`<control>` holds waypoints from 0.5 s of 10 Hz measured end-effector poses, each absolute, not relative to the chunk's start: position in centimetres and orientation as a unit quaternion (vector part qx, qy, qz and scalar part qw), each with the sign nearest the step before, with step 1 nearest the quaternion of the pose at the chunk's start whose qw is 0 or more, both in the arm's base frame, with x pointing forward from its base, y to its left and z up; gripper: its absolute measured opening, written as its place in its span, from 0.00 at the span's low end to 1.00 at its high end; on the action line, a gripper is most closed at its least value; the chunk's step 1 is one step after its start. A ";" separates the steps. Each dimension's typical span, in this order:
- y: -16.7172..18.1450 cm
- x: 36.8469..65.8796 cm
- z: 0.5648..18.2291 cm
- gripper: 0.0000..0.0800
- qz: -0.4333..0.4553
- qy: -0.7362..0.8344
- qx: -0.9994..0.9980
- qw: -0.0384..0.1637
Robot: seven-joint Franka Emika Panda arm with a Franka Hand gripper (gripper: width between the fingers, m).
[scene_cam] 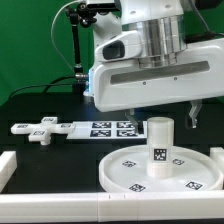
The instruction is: Assemble round table
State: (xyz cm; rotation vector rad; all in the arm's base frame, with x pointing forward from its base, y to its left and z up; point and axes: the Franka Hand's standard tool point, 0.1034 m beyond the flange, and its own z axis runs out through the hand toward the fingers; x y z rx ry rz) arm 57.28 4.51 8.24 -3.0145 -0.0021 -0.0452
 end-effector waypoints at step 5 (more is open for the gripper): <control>4.1 57.4 8.2 0.81 -0.031 -0.211 -0.976 0.051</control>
Offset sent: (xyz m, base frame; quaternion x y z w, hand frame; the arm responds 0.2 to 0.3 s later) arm 0.0000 0.0000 0.0000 0.0000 0.0000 -0.1938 0.9810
